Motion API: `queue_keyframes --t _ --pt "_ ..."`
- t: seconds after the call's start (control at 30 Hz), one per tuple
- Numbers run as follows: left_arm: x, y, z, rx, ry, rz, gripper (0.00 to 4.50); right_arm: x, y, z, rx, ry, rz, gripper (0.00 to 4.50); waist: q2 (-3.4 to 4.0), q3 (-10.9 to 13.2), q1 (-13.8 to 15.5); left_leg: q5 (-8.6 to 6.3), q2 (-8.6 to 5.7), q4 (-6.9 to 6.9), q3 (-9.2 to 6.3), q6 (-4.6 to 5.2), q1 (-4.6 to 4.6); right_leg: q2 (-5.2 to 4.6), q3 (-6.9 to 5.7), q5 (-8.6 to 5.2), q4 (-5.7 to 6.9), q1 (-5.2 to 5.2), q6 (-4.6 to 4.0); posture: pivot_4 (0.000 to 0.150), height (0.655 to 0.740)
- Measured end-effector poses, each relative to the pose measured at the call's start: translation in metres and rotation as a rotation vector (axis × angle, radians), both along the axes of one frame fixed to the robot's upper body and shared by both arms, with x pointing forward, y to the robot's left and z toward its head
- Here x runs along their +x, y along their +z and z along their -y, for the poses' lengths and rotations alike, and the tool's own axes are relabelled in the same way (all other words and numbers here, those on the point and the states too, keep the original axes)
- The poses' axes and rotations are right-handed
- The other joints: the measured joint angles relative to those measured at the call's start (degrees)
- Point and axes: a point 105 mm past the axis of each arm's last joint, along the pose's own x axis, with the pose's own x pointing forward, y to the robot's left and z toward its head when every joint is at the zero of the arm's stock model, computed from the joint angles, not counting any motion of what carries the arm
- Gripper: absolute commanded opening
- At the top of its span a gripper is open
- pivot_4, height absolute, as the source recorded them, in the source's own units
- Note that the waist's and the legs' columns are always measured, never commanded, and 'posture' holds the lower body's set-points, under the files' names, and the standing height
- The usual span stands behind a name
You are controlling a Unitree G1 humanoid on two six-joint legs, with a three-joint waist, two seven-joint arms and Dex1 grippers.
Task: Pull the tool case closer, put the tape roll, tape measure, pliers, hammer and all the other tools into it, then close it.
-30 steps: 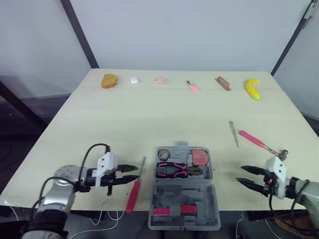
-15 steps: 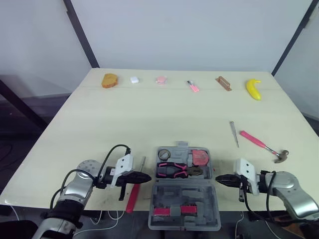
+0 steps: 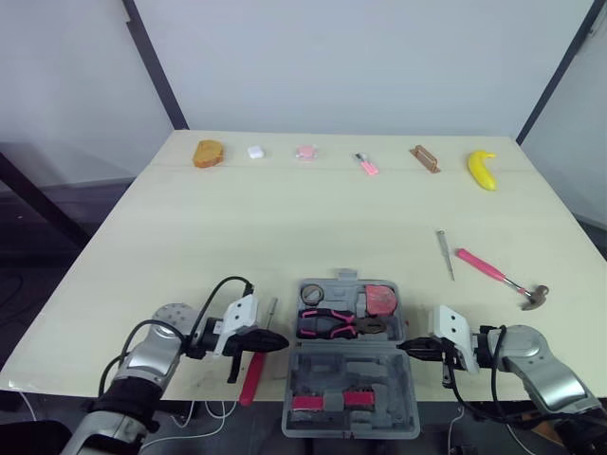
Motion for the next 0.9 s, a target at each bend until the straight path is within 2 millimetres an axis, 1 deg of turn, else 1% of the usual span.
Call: queue_keyframes --t 0.17,0.63,0.83,0.9 --pt "-0.001 -0.003 0.013 -0.011 -0.013 -0.025 0.0 0.001 -0.001 -0.002 0.004 -0.004 0.004 0.03 0.0 0.0 -0.1 0.0 0.01 0.01 -0.01 0.0 0.0 0.02 0.0 0.0 0.03 0.0 0.0 0.15 0.74" --pt "0.003 -0.002 0.013 -0.009 -0.003 -0.033 0.0 0.002 -0.002 -0.004 0.014 -0.023 0.005 0.03 0.0 0.0 -0.1 0.0 0.01 0.04 -0.03 0.0 0.0 0.03 0.0 0.0 0.07 -0.01 0.0 0.15 0.74" --pt "0.014 0.006 0.013 -0.007 0.01 0.0 0.0 0.008 -0.003 -0.005 0.029 -0.046 -0.002 0.03 0.0 0.0 0.0 0.0 0.0 0.06 -0.02 0.0 -0.01 0.03 0.0 0.0 0.08 -0.01 0.0 0.15 0.74" --pt "0.018 0.005 0.013 -0.001 0.023 -0.001 0.0 0.011 -0.002 -0.006 0.032 -0.052 0.001 0.03 0.0 0.0 0.0 0.0 0.0 0.07 -0.02 0.0 -0.01 0.03 -0.01 0.0 0.09 -0.01 0.0 0.15 0.74"
